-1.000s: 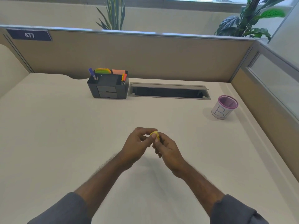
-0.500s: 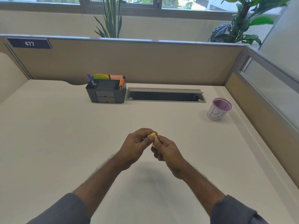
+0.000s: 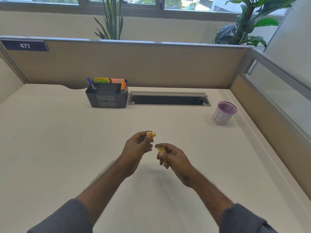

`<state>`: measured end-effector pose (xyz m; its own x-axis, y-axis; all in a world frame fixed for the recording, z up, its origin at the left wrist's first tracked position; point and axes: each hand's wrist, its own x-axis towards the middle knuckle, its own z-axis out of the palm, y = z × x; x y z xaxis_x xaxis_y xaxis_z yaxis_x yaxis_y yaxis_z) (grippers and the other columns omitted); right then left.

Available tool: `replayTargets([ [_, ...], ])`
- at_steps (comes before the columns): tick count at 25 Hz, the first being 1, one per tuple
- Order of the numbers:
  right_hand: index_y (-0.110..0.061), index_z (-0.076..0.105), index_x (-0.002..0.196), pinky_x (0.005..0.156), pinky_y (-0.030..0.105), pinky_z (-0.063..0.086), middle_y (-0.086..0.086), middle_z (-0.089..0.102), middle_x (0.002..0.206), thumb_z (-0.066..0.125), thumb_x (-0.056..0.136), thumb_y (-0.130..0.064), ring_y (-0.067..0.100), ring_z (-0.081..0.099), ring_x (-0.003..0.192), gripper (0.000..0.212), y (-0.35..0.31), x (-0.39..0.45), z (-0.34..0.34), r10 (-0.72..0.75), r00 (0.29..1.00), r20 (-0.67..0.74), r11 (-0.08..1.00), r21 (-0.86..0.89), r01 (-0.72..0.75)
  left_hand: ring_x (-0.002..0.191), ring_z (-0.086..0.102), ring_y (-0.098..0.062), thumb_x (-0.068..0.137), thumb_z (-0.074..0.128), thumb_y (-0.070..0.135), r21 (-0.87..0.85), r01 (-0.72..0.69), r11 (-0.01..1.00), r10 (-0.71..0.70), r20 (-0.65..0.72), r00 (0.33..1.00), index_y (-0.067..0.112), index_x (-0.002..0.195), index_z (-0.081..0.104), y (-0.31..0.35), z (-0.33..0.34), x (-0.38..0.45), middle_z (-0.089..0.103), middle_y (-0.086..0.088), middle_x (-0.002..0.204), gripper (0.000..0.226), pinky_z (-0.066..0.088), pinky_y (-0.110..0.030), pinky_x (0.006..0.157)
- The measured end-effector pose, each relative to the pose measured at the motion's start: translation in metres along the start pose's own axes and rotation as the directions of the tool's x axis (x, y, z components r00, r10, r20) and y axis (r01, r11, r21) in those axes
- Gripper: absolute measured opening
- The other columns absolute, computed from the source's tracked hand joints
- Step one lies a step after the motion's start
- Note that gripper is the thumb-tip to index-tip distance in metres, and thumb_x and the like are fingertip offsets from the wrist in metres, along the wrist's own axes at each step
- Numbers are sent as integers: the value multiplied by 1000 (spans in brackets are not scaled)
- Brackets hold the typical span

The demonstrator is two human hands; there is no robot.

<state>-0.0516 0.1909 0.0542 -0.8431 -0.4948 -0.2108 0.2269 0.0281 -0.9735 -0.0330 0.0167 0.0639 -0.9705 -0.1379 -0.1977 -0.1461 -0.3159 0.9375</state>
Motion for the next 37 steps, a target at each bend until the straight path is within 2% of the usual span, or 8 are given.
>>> replayTargets([
  [6, -21, 63, 114, 66, 27, 51, 4, 73, 96, 60, 93, -15, 15, 69, 82, 21, 12, 3, -10, -2, 992, -128, 999, -44, -4, 90, 65, -14, 89, 73, 25, 248, 45, 968, -24, -85, 996, 24, 124, 65, -34, -20, 15, 69, 0, 103, 36, 53, -29, 85],
  [9, -23, 61, 113, 69, 25, 52, 8, 73, 104, 61, 94, -17, 15, 68, 88, 21, 18, 6, -12, -2, 984, -176, 999, -33, -4, 100, 62, -2, 93, 66, 32, 600, -24, 800, 130, -133, 983, 28, 120, 67, -59, -30, 22, 70, 14, 109, 27, 51, -32, 93],
  [13, -24, 61, 112, 68, 23, 50, 18, 68, 113, 63, 93, -18, 17, 62, 87, 20, 24, 8, -14, 2, 982, -191, 1000, -26, -7, 126, 50, -24, 92, 66, 32, 856, -38, 516, 269, -120, 956, 26, 116, 66, -91, -45, 25, 67, 8, 121, 25, 39, -41, 100],
  [17, -27, 60, 109, 64, 17, 48, 15, 68, 115, 63, 93, -18, 15, 61, 86, 18, 27, 8, -16, -5, 982, -190, 998, -64, -7, 119, 33, -20, 90, 61, 50, 901, 49, 432, 320, -203, 925, 44, 110, 67, -104, -51, 22, 49, 18, 115, 21, 23, -38, 92],
  [21, -25, 60, 109, 64, 16, 48, 14, 68, 116, 63, 93, -18, 13, 60, 87, 18, 31, 10, -16, 5, 980, -199, 997, -72, -20, 112, 42, -22, 85, 69, 37, 893, 79, 442, 319, -239, 917, 40, 107, 67, -103, -52, 22, 55, 21, 100, 22, 20, -36, 84],
  [26, -26, 59, 108, 62, 16, 48, 9, 70, 112, 63, 93, -18, 12, 62, 86, 17, 31, 11, -15, 3, 980, -198, 994, -108, -25, 125, 41, -24, 81, 71, 48, 920, 118, 374, 275, -231, 933, 33, 129, 58, -96, -52, 14, 56, 8, 122, 52, 22, -38, 94],
  [31, -17, 54, 112, 62, 31, 54, 10, 71, 103, 64, 92, -13, 21, 67, 82, 23, 31, 7, -26, -50, 963, -265, 995, -97, 24, 131, 48, -22, 85, 60, 51, 968, -248, 24, 629, 178, 757, 24, 132, 56, -78, -26, 12, 61, 4, 131, 55, 31, -40, 104],
  [37, -15, 59, 105, 63, 31, 58, 4, 72, 100, 73, 85, -13, 24, 68, 86, 25, 28, -2, -57, -153, 894, -421, 978, -196, 75, 154, 18, -20, 96, 34, 61, 973, -227, 49, 370, 194, 909, 19, 156, 23, -81, 37, 60, 23, 0, 166, 74, 9, -34, 120],
])
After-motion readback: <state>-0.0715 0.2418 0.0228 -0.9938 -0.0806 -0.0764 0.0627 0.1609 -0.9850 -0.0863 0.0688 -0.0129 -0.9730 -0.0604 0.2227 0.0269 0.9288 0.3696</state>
